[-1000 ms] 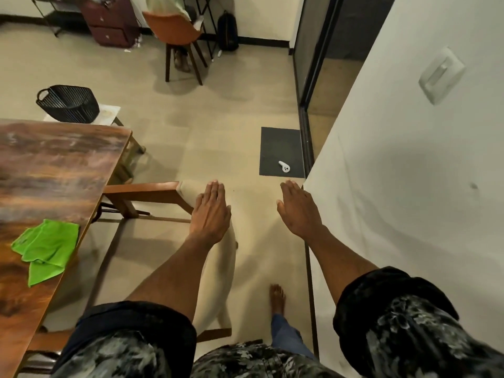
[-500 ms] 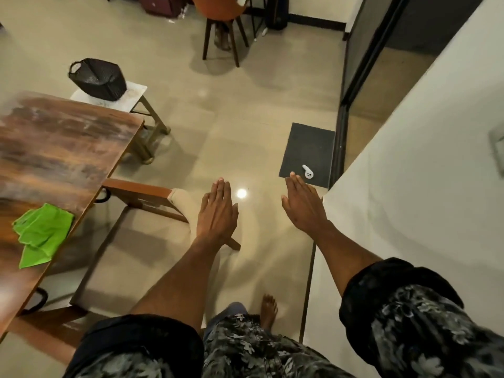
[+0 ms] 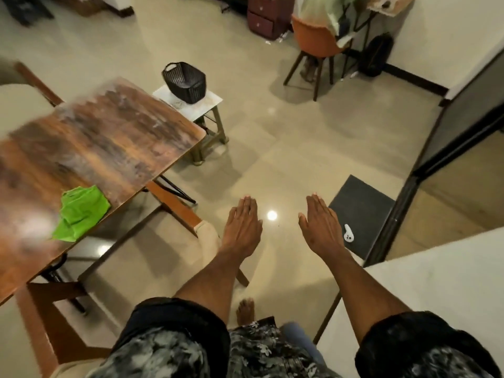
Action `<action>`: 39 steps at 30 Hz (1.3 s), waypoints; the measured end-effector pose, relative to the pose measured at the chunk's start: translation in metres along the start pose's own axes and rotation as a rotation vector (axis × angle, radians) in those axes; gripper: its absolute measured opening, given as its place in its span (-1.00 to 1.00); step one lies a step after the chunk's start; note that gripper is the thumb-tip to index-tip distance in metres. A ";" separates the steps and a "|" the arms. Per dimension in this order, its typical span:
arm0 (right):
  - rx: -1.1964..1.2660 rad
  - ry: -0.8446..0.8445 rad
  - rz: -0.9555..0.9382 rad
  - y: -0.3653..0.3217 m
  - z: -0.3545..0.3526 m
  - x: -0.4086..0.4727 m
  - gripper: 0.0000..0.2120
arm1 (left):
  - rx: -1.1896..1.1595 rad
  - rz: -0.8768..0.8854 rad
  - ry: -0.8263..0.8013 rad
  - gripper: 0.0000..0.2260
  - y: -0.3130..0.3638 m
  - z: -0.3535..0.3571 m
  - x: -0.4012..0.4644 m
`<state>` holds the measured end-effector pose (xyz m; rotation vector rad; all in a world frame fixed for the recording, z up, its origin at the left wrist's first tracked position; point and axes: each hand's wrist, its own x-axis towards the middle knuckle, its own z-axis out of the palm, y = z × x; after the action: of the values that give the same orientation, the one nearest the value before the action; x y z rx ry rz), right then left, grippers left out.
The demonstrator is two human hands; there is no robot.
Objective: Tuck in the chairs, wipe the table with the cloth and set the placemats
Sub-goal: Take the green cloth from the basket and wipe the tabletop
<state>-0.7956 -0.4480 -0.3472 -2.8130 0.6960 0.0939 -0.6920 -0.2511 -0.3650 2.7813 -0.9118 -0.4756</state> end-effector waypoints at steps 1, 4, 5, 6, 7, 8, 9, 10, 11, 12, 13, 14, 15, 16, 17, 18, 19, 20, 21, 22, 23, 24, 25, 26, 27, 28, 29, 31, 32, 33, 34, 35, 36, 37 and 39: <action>-0.009 -0.008 -0.010 0.002 -0.002 0.012 -0.44 | -0.015 -0.017 0.007 -0.41 0.003 -0.005 0.010; -0.051 -0.049 -0.066 0.007 -0.003 0.045 -0.44 | -0.035 -0.081 0.054 -0.41 0.007 -0.014 0.034; -0.052 -0.056 -0.089 0.006 -0.004 0.059 -0.44 | -0.029 -0.103 0.062 -0.41 0.006 -0.017 0.042; -0.050 -0.058 -0.124 0.005 -0.004 0.074 -0.44 | -0.024 -0.130 0.070 -0.41 0.003 -0.018 0.052; -0.047 -0.063 -0.165 0.003 -0.004 0.090 -0.44 | -0.028 -0.168 0.078 -0.41 0.000 -0.019 0.060; -0.034 -0.068 -0.202 0.001 -0.004 0.107 -0.44 | -0.041 -0.203 0.083 -0.40 -0.004 -0.020 0.068; -0.026 -0.074 -0.234 -0.002 -0.005 0.121 -0.45 | -0.046 -0.230 0.086 -0.40 -0.008 -0.022 0.075; -0.023 -0.083 -0.276 -0.002 -0.006 0.139 -0.44 | -0.050 -0.270 0.102 -0.40 -0.012 -0.024 0.084; -0.024 -0.089 -0.310 -0.001 -0.005 0.155 -0.44 | -0.049 -0.311 0.117 -0.40 -0.014 -0.026 0.092; -0.025 -0.095 -0.344 0.002 -0.007 0.175 -0.44 | -0.060 -0.360 0.139 -0.40 -0.016 -0.032 0.102; -0.027 -0.101 -0.368 0.006 -0.009 0.192 -0.43 | -0.078 -0.409 0.155 -0.41 -0.015 -0.038 0.109; -0.030 -0.103 -0.377 0.009 -0.012 0.208 -0.43 | -0.084 -0.436 0.168 -0.41 -0.013 -0.043 0.116; -0.030 -0.113 -0.392 0.012 -0.016 0.226 -0.43 | -0.089 -0.461 0.175 -0.41 -0.009 -0.049 0.123; -0.032 -0.125 -0.404 0.015 -0.020 0.239 -0.43 | -0.092 -0.479 0.175 -0.41 -0.005 -0.053 0.129; -0.031 -0.130 -0.423 0.015 -0.022 0.252 -0.44 | -0.090 -0.498 0.190 -0.41 -0.002 -0.056 0.135; -0.036 -0.134 -0.450 0.014 -0.023 0.264 -0.44 | -0.093 -0.525 0.209 -0.41 0.000 -0.059 0.139; -0.039 -0.145 -0.471 0.011 -0.023 0.273 -0.45 | -0.109 -0.554 0.217 -0.41 0.002 -0.061 0.141; -0.034 -0.163 -0.499 0.007 -0.023 0.282 -0.45 | -0.124 -0.583 0.213 -0.41 0.003 -0.062 0.144; -0.027 -0.172 -0.527 0.005 -0.022 0.289 -0.46 | -0.120 -0.605 0.204 -0.41 0.005 -0.060 0.146; -0.014 -0.175 -0.554 0.002 -0.020 0.296 -0.46 | -0.107 -0.628 0.199 -0.41 0.005 -0.059 0.148; -0.001 -0.180 -0.572 -0.001 -0.018 0.301 -0.47 | -0.102 -0.650 0.190 -0.41 0.004 -0.057 0.150; 0.009 -0.189 -0.584 -0.005 -0.016 0.305 -0.47 | -0.106 -0.668 0.181 -0.41 0.001 -0.057 0.153; 0.013 -0.203 -0.599 -0.009 -0.014 0.311 -0.48 | -0.111 -0.686 0.176 -0.40 -0.003 -0.057 0.158; 0.012 -0.215 -0.612 -0.011 -0.011 0.316 -0.48 | -0.113 -0.699 0.170 -0.40 -0.007 -0.057 0.162; 0.013 -0.231 -0.624 -0.012 -0.008 0.324 -0.48 | -0.116 -0.713 0.169 -0.40 -0.010 -0.058 0.168; 0.009 -0.245 -0.634 -0.014 -0.005 0.331 -0.48 | -0.115 -0.726 0.169 -0.40 -0.014 -0.058 0.173; -0.001 -0.255 -0.644 -0.016 -0.003 0.337 -0.47 | -0.118 -0.737 0.167 -0.40 -0.017 -0.060 0.178; -0.021 -0.265 -0.683 -0.025 0.001 0.355 -0.47 | -0.138 -0.760 0.169 -0.40 -0.027 -0.063 0.188; -0.028 -0.266 -0.702 -0.032 0.003 0.364 -0.46 | -0.137 -0.769 0.172 -0.40 -0.032 -0.065 0.193; -0.034 -0.265 -0.716 -0.040 0.003 0.373 -0.46 | -0.134 -0.779 0.172 -0.41 -0.037 -0.067 0.198; -0.037 -0.263 -0.727 -0.049 0.002 0.381 -0.46 | -0.138 -0.788 0.171 -0.41 -0.042 -0.070 0.202; -0.038 -0.263 -0.740 -0.061 0.001 0.391 -0.46 | -0.150 -0.798 0.175 -0.41 -0.050 -0.074 0.207; -0.041 -0.258 -0.756 -0.072 0.000 0.399 -0.46 | -0.153 -0.812 0.186 -0.42 -0.058 -0.076 0.212; -0.047 -0.253 -0.776 -0.083 -0.001 0.408 -0.46 | -0.148 -0.826 0.200 -0.42 -0.067 -0.079 0.217; -0.056 -0.251 -0.802 -0.103 -0.004 0.424 -0.46 | -0.150 -0.841 0.212 -0.42 -0.082 -0.084 0.224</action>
<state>-0.3729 -0.5524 -0.3717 -2.8282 -0.5045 0.3094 -0.4471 -0.3143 -0.3625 2.8736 0.3627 -0.3137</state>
